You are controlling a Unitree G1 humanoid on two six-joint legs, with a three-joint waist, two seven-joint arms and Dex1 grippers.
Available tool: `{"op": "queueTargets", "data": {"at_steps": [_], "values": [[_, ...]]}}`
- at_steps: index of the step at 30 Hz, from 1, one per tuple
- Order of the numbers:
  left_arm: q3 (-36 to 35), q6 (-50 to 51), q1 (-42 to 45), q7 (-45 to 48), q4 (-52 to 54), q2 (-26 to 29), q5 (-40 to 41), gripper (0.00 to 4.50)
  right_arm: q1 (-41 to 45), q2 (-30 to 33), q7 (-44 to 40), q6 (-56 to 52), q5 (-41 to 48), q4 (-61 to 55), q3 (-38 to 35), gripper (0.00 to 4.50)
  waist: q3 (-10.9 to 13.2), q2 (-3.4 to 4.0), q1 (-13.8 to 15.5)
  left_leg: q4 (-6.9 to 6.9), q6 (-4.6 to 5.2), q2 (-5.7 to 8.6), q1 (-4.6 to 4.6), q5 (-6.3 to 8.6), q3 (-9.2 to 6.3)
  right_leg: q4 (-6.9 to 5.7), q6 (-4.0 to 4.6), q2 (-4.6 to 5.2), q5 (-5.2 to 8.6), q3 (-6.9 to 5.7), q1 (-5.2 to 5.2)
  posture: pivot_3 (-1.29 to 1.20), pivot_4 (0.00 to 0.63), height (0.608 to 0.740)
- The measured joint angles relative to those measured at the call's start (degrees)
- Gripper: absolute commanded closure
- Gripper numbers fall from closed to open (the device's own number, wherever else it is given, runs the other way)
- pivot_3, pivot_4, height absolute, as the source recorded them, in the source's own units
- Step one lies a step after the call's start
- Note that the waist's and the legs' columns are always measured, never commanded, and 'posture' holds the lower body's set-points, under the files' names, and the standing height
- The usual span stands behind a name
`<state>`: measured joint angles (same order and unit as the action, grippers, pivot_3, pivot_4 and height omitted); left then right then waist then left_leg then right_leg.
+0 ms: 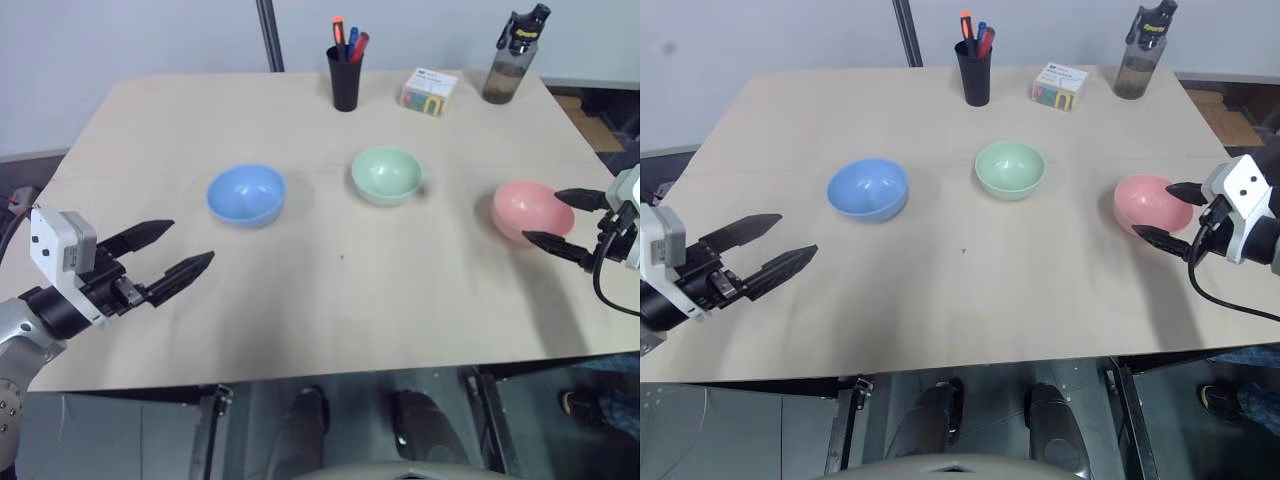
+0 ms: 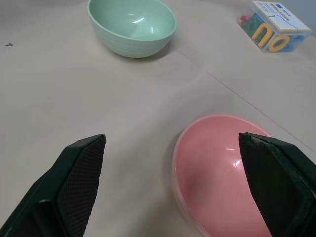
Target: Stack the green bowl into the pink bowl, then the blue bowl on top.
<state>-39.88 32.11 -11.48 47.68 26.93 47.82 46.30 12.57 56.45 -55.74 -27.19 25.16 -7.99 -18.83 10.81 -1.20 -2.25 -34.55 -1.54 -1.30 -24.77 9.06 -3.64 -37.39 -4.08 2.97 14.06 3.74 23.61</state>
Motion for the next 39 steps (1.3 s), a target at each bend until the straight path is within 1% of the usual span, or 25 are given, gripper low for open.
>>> {"op": "queueTargets", "data": {"at_steps": [3, 7, 9, 13, 15, 16, 20, 21, 28, 29, 30, 31, 32, 33, 34, 35, 37, 39], "values": [[0.0, 0.3, 0.1, -0.2, 0.0, 0.0, 0.1, 0.07, 0.7, 0.0, -0.1, -0.1, -0.2, 0.3, 0.7, 0.00, 0.0, 0.00, 0.0, 0.00, 0.00, 0.00, 0.01, 0.00, 0.02, 0.00, 0.00, 0.00, 0.00, 0.02, 0.00, 0.00, 0.150, 0.740], [0.5, 0.8, 0.9, -2.5, 1.9, -1.3, 0.7, 0.07, 5.0, 0.0, 0.2, -1.4, -1.3, 1.8, 4.8, 0.00, 0.0, 0.00, -0.1, 0.00, 0.00, -0.01, 0.03, 0.00, 0.07, -0.01, -0.01, -0.01, -0.01, 0.08, 0.00, 0.00, 0.150, 0.740], [0.8, 0.8, 0.9, -3.0, 1.9, -1.8, 0.7, 0.07, 5.4, -0.2, 0.5, -1.7, -1.5, 1.8, 5.5, 0.00, 0.0, 0.00, 0.0, 0.00, 0.00, -0.01, 0.02, 0.00, 0.07, -0.01, -0.01, -0.02, -0.01, 0.08, 0.00, 0.00, 0.150, 0.740], [4.6, 0.8, 2.7, -5.3, 3.0, -3.8, 0.6, 0.07, 7.9, -2.4, 3.0, -3.7, -3.0, 2.0, 9.2, 0.00, 0.0, -0.02, 0.1, -0.03, 0.01, 0.00, 0.01, 0.00, 0.06, -0.04, -0.02, -0.04, -0.02, 0.08, -0.01, 0.00, 0.150, 0.740], [4.9, 0.8, 2.9, -5.6, 3.5, -3.9, 0.6, 0.07, 8.3, -2.8, 3.5, -3.9, -3.4, 2.1, 9.7, 0.00, 0.0, -0.03, 0.1, -0.03, 0.01, 0.00, 0.02, 0.00, 0.06, -0.04, -0.02, -0.04, -0.02, 0.08, -0.01, 0.00, 0.150, 0.740], [6.2, 0.7, 4.3, -6.3, 3.8, -4.3, 0.5, 0.07, 10.2, -4.0, 5.3, -4.2, -4.9, 3.6, 11.1, 0.00, 0.0, -0.02, 0.0, -0.07, 0.01, 0.01, 0.06, 0.00, 0.08, -0.08, -0.02, -0.04, -0.02, 0.09, -0.04, 0.00, 0.150, 0.740], [9.6, 0.2, 6.0, -6.8, 5.4, -5.1, 0.3, 0.07, 12.2, -6.1, 8.4, -5.3, -8.1, 6.4, 14.7, 0.00, 0.0, -0.04, 0.0, -0.11, 0.01, 0.00, 0.04, 0.00, 0.06, -0.14, -0.01, -0.08, -0.02, 0.12, -0.02, 0.00, 0.150, 0.740], [11.2, -0.4, 6.7, -6.8, 6.1, -5.3, 0.0, 0.07, 13.3, -7.6, 10.0, -5.6, -9.7, 8.1, 16.7, 0.00, 0.0, -0.04, 0.0, -0.11, 0.01, 0.01, 0.04, 0.00, 0.07, -0.17, 0.01, -0.08, -0.04, 0.13, -0.01, 0.00, 0.150, 0.740], [14.0, -2.1, 6.9, -6.3, 7.6, -5.8, -0.7, 0.07, 17.6, -10.2, 12.7, -5.4, -14.9, 13.6, 20.7, 0.00, 0.0, -0.03, -0.1, -0.14, 0.01, 0.01, 0.06, -0.01, 0.06, -0.25, 0.13, -0.10, -0.12, 0.14, -0.01, 0.00, 0.150, 0.740], [14.3, -2.4, 7.0, -6.3, 7.8, -5.9, -0.7, 0.00, 18.2, -10.8, 13.1, -5.2, -15.7, 14.9, 20.9, 0.53, 0.0, -0.03, -0.1, -0.16, 0.01, 0.01, 0.06, -0.01, 0.07, -0.26, 0.13, -0.10, -0.12, 0.14, -0.01, 0.00, 0.150, 0.740], [14.7, -2.6, 7.1, -6.3, 7.9, -6.0, -0.7, 0.00, 18.8, -11.2, 13.4, -5.0, -16.3, 16.1, 21.2, 0.81, 0.0, -0.03, -0.1, -0.19, 0.01, 0.01, 0.05, -0.01, 0.07, -0.28, 0.13, -0.10, -0.12, 0.14, -0.02, 0.00, 0.150, 0.740], [15.0, -2.7, 7.2, -6.4, 7.9, -6.1, -0.7, 0.00, 19.5, -11.7, 13.6, -4.6, -17.2, 17.8, 21.8, 1.30, 0.0, -0.03, -0.1, -0.20, 0.01, 0.01, 0.05, -0.01, 0.07, -0.28, 0.13, -0.11, -0.12, 0.14, -0.02, 0.00, 0.150, 0.740], [15.3, -2.7, 7.2, -6.5, 8.0, -6.1, -0.7, 0.00, 19.8, -11.8, 13.7, -4.2, -17.6, 18.5, 22.3, 1.60, 0.0, -0.03, -0.1, -0.21, 0.01, 0.01, 0.04, -0.01, 0.07, -0.29, 0.13, -0.11, -0.12, 0.14, -0.01, 0.00, 0.150, 0.740], [15.3, -2.7, 7.2, -6.6, 8.0, -6.1, -0.7, 0.00, 20.1, -12.1, 13.6, -3.7, -18.1, 19.5, 22.6, 2.14, 0.0, -0.03, -0.1, -0.21, 0.01, 0.01, 0.04, -0.01, 0.06, -0.29, 0.13, -0.11, -0.12, 0.14, -0.02, 0.00, 0.150, 0.740], [15.4, -2.8, 7.2, -6.7, 8.1, -6.2, -0.7, 0.00, 20.5, -12.5, 13.5, -3.5, -18.4, 20.3, 22.8, 2.58, 0.0, -0.03, -0.1, -0.21, 0.01, 0.01, 0.04, -0.01, 0.06, -0.30, 0.13, -0.11, -0.12, 0.14, -0.01, 0.00, 0.150, 0.740], [15.4, -2.8, 7.2, -6.7, 8.1, -6.2, -0.7, 0.00, 20.5, -12.5, 13.5, -3.4, -18.5, 20.5, 22.9, 2.77, 0.0, -0.03, -0.1, -0.21, 0.01, 0.01, 0.04, -0.01, 0.06, -0.30, 0.13, -0.11, -0.13, 0.14, -0.02, 0.00, 0.150, 0.740], [15.5, -2.9, 7.2, -6.8, 8.2, -6.4, -0.7, 0.00, 21.6, -13.3, 13.5, -3.1, -19.0, 21.3, 23.1, 3.34, 0.0, -0.03, -0.1, -0.22, 0.01, 0.01, 0.05, -0.01, 0.06, -0.33, 0.12, -0.11, -0.13, 0.14, -0.02, 0.00, 0.150, 0.740], [15.5, -3.1, 7.0, -6.9, 8.6, -6.6, -0.7, 0.00, 21.8, -13.5, 13.5, -2.5, -19.6, 21.9, 23.1, 4.25, 0.0, -0.03, -0.1, -0.23, 0.01, 0.01, 0.05, -0.01, 0.06, -0.34, 0.12, -0.12, -0.13, 0.14, -0.02, 0.00, 0.150, 0.740]]}}
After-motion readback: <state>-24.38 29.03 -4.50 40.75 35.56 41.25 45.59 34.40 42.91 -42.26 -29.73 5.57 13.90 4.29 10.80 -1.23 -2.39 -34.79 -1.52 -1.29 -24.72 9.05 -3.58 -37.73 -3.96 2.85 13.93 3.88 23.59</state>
